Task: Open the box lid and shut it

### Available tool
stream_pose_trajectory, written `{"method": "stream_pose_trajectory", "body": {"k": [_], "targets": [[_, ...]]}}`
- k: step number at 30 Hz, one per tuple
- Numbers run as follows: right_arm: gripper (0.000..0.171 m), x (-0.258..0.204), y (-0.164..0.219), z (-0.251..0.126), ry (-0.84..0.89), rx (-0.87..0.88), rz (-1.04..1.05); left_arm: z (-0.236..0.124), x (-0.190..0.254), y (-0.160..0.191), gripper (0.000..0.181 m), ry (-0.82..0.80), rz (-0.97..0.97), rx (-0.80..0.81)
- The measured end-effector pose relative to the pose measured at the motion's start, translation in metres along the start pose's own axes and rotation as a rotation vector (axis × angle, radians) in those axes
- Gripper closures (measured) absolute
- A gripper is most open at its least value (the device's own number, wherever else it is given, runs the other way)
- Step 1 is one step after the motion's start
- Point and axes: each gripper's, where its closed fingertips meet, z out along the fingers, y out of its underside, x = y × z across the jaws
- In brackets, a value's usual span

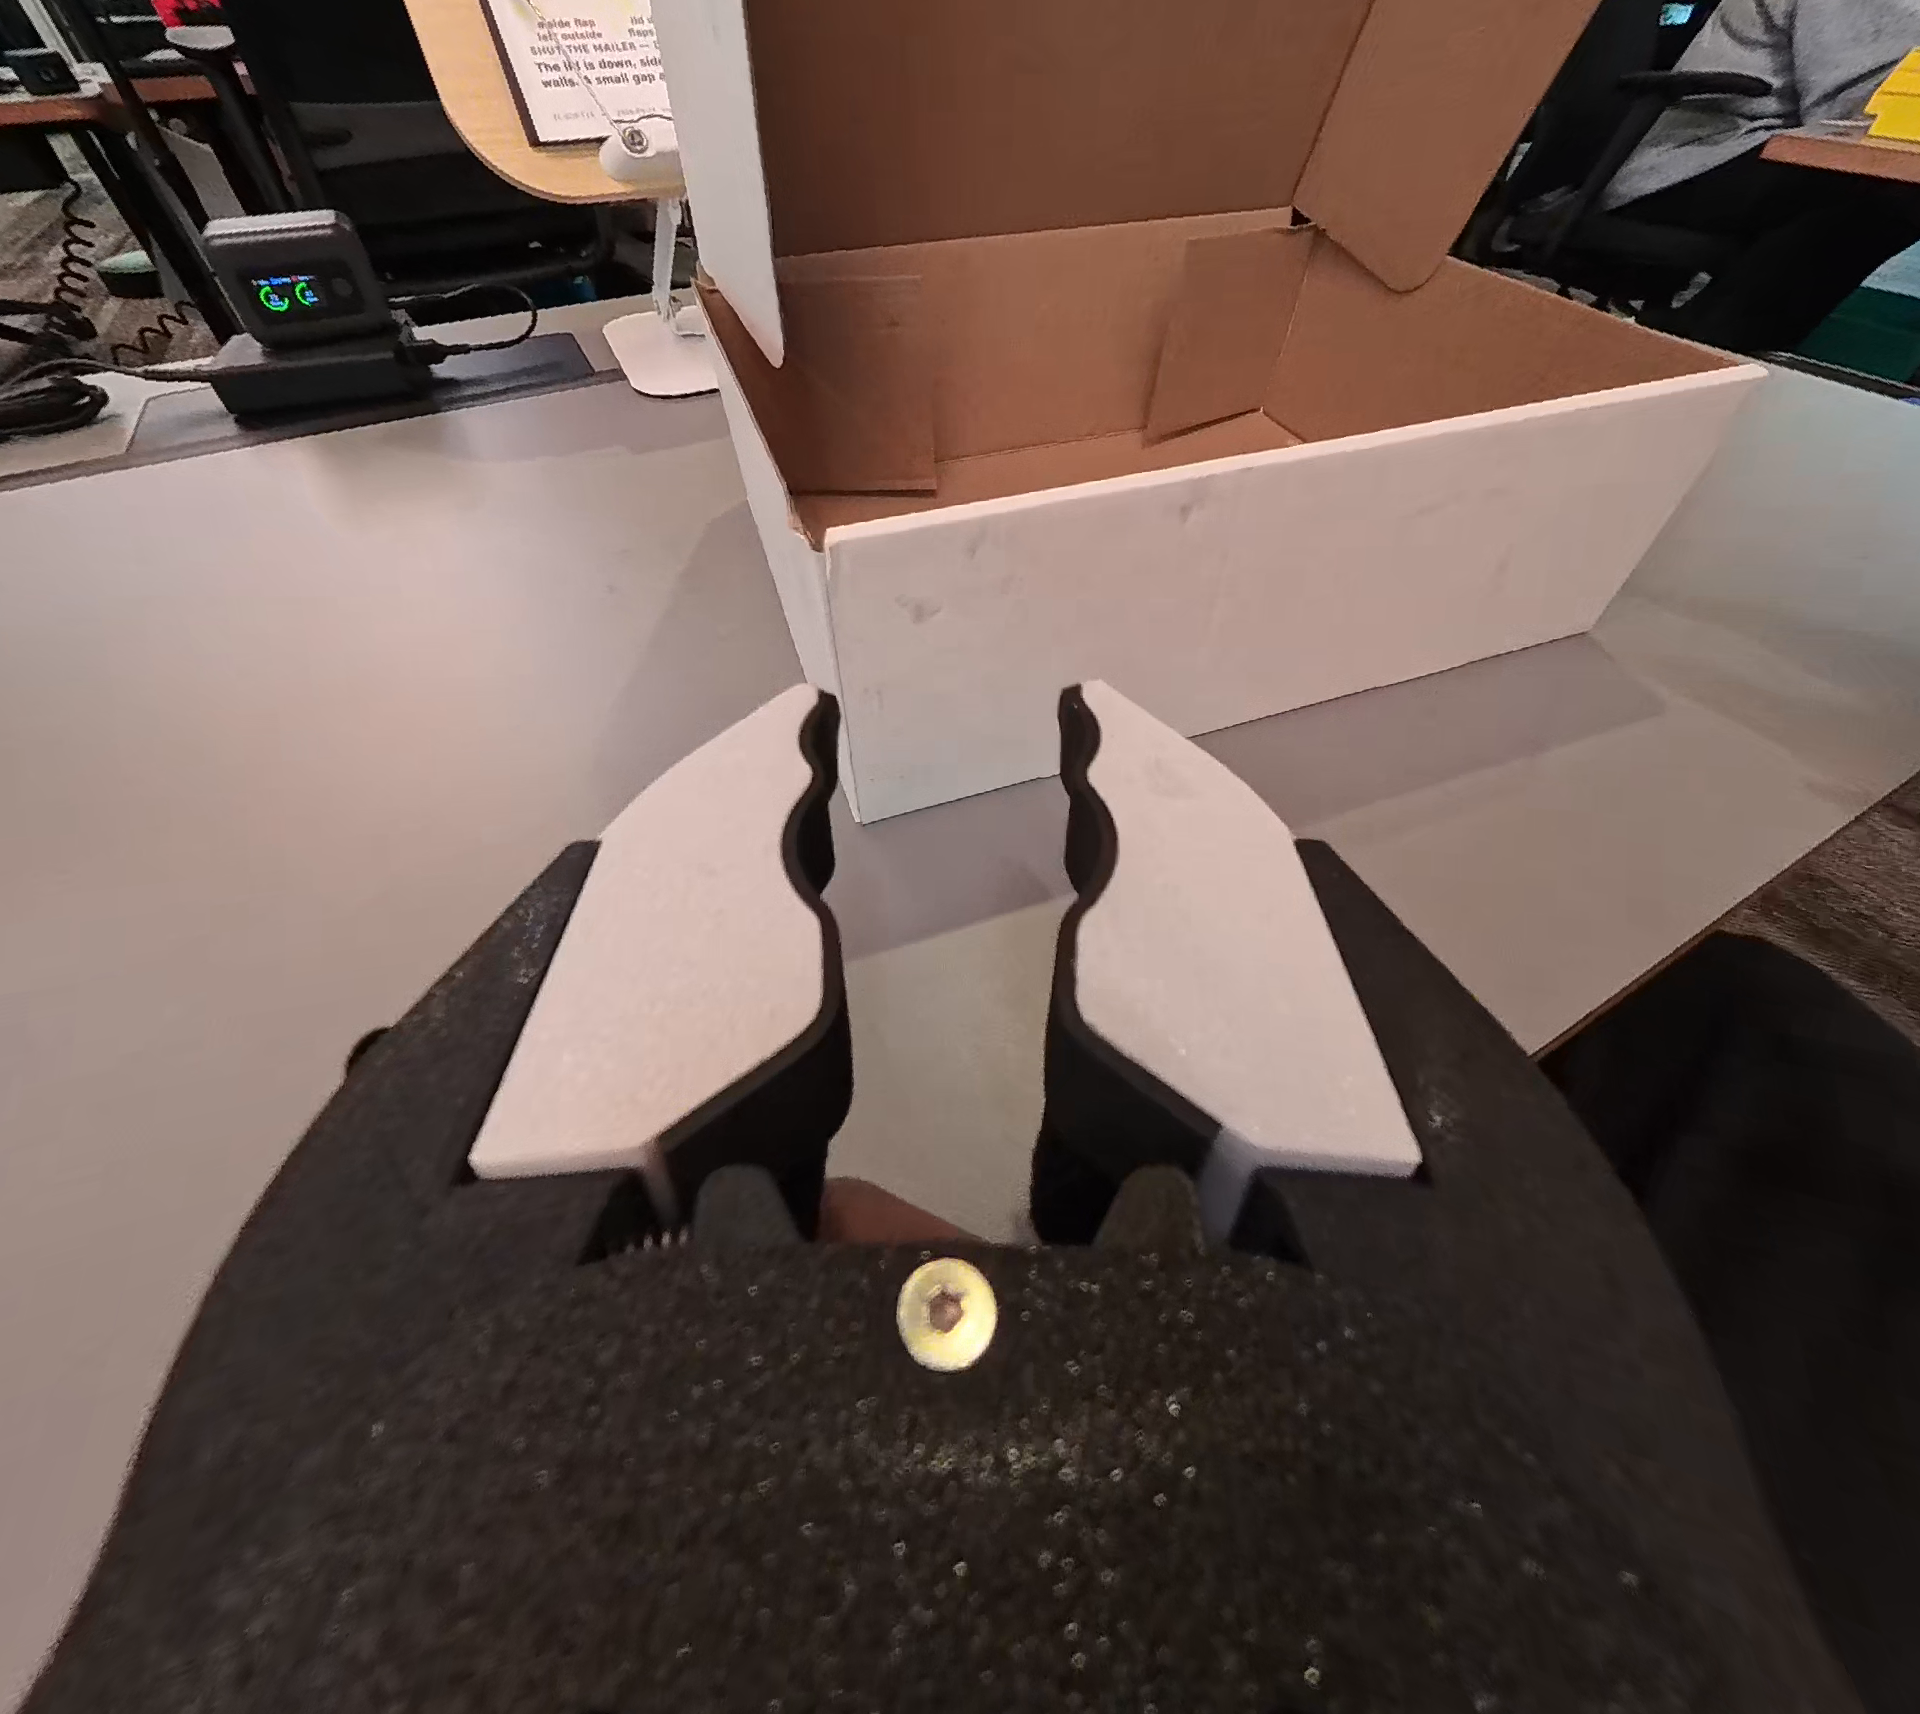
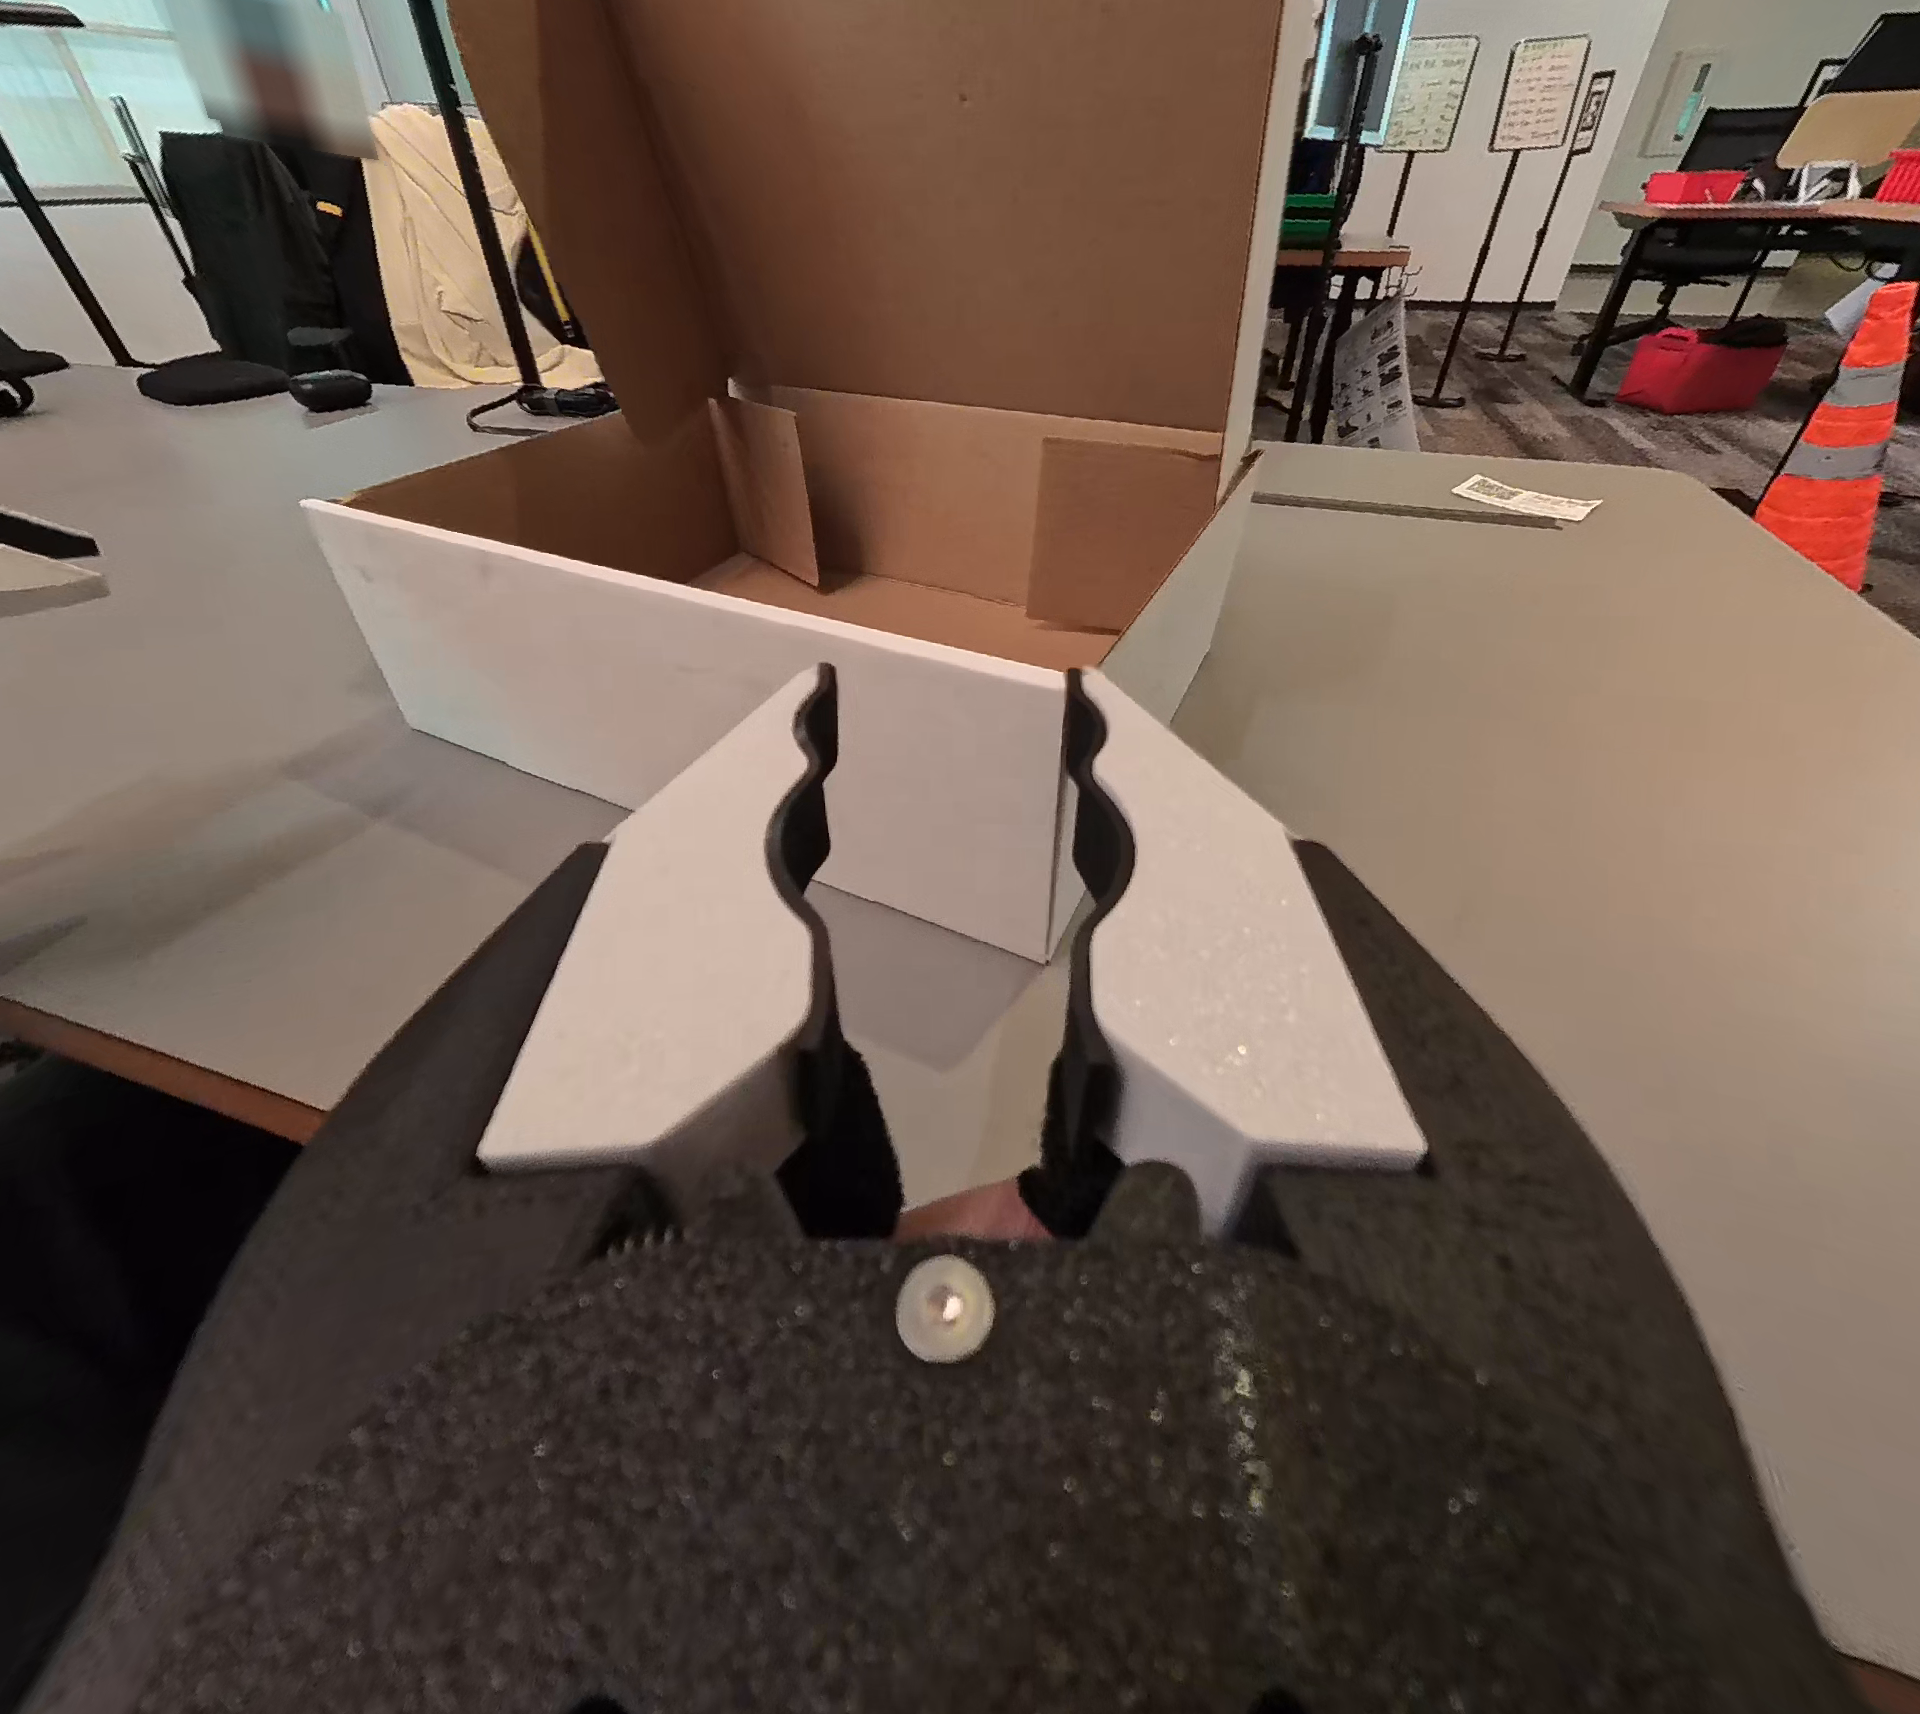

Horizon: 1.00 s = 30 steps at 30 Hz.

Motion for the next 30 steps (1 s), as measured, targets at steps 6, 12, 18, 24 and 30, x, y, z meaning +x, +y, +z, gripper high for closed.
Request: {"method": "stream_pose_trajectory", "body": {"k": [6, 12, 18, 24, 30], "targets": [[0.128, 0.003, 0.007, 0.005, -0.019, -0.023, 0.01, 0.005, -0.005, 0.006, 0.141, 0.006, -0.042, -0.031], [0.128, 0.009, 0.013, 0.014, -0.018, -0.042, 0.016, 0.012, -0.016, 0.012, 0.141, -0.014, -0.044, -0.058], [0.128, 0.01, 0.014, 0.017, -0.023, -0.048, 0.034, 0.011, -0.027, 0.014, 0.141, -0.026, -0.09, -0.065], [0.128, 0.008, 0.016, 0.019, -0.029, -0.057, 0.028, 0.01, -0.03, 0.017, 0.141, -0.021, -0.119, -0.076], [0.128, 0.008, 0.017, 0.018, -0.027, -0.059, 0.026, 0.011, -0.027, 0.017, 0.141, -0.012, -0.118, -0.08]]}}
